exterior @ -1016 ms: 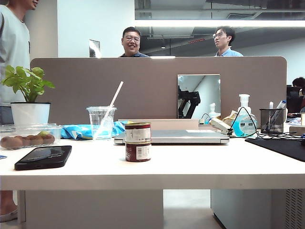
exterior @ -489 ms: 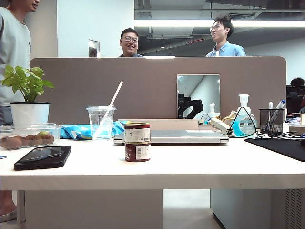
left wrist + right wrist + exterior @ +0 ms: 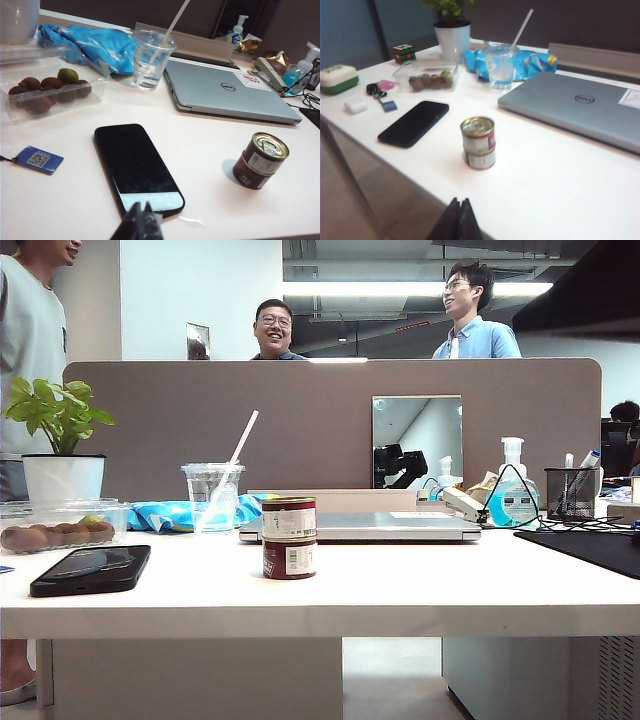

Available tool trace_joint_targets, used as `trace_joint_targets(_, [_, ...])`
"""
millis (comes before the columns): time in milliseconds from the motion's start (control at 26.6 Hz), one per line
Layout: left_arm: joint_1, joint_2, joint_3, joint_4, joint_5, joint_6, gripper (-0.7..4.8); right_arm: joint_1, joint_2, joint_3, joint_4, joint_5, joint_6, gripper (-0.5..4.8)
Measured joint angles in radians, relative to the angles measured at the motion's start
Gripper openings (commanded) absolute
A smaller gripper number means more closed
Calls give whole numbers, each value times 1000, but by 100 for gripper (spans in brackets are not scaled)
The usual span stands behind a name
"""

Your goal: Stack a can of tomatoes on the right onto the can of tomatoes on the left.

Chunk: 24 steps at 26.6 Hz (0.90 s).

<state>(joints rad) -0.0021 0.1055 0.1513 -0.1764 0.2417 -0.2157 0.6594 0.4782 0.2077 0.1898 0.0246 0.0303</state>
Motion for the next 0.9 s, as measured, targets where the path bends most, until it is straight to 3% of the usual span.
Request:
trace_joint_targets(376, [0,0,0,0,0,0,-2,0,0,0,-55,-1,-2,0])
trace_joint_targets(602, [0,0,0,-2,0,0,-2,5,-93,-2,-111,45,-72,0])
trace_joint_targets(904, [0,0,0,-3,3,-1,-2,-303,-327,-143,-123,69,-31,0])
